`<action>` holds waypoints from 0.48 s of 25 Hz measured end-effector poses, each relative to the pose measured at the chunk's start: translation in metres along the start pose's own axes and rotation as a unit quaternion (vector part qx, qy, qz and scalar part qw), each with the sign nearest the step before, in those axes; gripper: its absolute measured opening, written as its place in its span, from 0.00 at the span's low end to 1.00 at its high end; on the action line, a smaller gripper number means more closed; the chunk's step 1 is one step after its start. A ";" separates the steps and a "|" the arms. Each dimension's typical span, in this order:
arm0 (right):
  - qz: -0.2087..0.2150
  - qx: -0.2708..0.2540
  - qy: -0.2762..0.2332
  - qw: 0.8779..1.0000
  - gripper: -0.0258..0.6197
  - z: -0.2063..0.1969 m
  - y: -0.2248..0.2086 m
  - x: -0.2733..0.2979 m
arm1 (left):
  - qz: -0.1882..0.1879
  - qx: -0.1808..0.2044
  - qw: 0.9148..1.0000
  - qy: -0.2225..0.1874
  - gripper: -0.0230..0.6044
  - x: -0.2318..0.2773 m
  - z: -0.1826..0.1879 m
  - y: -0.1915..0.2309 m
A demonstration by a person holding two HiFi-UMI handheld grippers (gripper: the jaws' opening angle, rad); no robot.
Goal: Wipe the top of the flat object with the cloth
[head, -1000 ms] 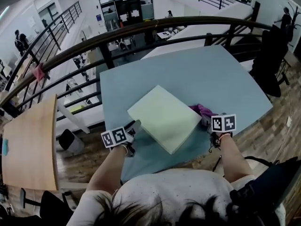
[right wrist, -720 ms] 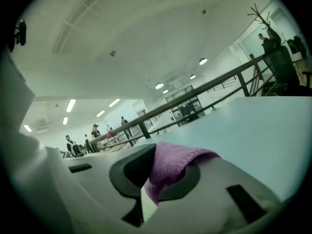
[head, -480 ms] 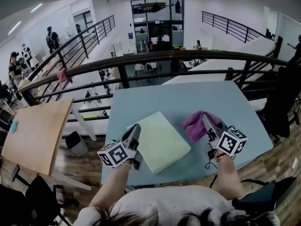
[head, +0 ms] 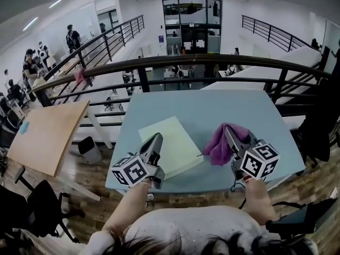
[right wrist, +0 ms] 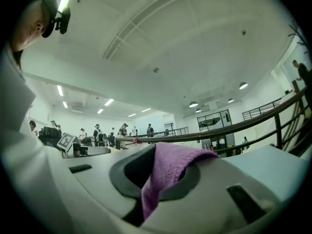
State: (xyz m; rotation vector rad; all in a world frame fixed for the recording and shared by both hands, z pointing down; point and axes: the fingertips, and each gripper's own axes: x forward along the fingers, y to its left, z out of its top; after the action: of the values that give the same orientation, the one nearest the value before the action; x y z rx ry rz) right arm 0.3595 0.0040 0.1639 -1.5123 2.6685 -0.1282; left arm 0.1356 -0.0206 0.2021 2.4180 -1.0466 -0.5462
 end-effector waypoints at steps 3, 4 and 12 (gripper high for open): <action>-0.003 -0.033 0.023 0.999 0.07 -0.008 -0.006 -0.020 | 0.002 0.019 1.000 0.016 0.04 -0.007 -0.018 -0.024; -0.005 -0.042 0.029 0.999 0.07 -0.012 -0.009 -0.024 | 0.003 0.023 1.000 0.018 0.04 -0.008 -0.022 -0.029; 0.006 -0.056 0.030 0.998 0.07 -0.016 -0.006 -0.054 | -0.007 0.034 0.999 0.027 0.05 -0.028 -0.044 -0.064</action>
State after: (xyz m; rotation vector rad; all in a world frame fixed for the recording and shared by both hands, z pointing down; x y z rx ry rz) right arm 0.3904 0.0478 0.1812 -1.5475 2.7740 -0.0251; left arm 0.1773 0.0498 0.2087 2.4858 -1.0414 -0.4544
